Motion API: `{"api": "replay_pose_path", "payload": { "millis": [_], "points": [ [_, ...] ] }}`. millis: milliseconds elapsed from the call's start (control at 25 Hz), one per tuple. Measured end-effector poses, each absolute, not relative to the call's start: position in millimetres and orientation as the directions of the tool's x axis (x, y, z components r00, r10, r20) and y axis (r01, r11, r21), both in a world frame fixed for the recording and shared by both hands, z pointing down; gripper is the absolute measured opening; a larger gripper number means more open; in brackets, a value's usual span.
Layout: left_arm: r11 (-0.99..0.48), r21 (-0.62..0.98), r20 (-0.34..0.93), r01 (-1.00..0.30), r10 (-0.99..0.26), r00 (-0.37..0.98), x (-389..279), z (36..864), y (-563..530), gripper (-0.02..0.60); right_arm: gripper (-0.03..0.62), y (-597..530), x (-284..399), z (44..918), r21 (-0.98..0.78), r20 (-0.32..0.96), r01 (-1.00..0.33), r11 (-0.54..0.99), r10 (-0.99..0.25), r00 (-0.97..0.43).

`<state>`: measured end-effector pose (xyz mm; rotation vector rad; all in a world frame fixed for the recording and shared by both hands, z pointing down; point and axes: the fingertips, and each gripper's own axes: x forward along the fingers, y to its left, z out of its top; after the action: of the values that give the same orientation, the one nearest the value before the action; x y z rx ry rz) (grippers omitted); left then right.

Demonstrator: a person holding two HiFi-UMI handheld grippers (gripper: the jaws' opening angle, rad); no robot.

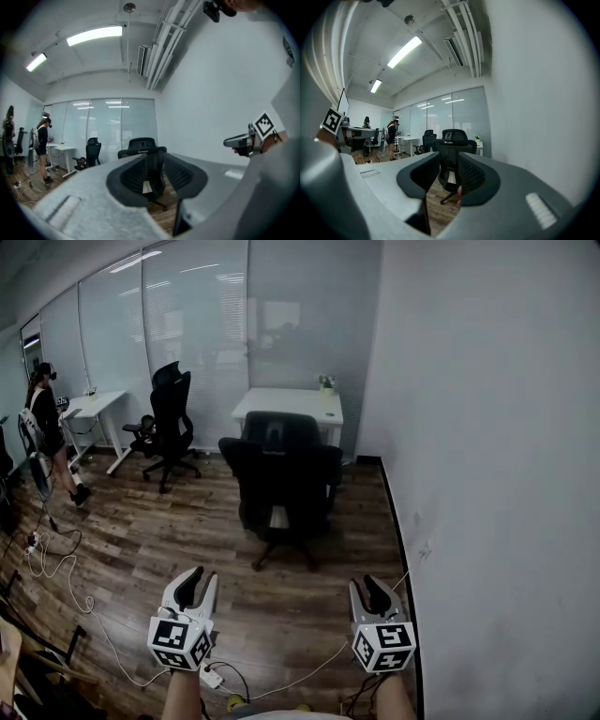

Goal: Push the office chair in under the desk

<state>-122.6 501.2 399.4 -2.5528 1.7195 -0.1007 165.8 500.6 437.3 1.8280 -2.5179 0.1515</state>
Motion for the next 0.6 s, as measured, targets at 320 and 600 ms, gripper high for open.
{"api": "replay_pose_path", "payload": {
  "millis": [320, 600],
  "points": [
    [-0.383, -0.084, 0.035, -0.92, -0.924, 0.381, -120.2, 404.3, 496.6, 0.16, 0.17, 495.4, 163.2, 442.2, -0.048, 0.088, -0.948, 0.315, -0.944, -0.318],
    [-0.38, -0.086, 0.048, -0.921, -0.925, 0.377, -110.9, 406.4, 496.2, 0.16, 0.17, 495.9, 164.3, 443.6, -0.068, 0.093, -0.931, 0.358, -0.927, -0.363]
  ]
}}
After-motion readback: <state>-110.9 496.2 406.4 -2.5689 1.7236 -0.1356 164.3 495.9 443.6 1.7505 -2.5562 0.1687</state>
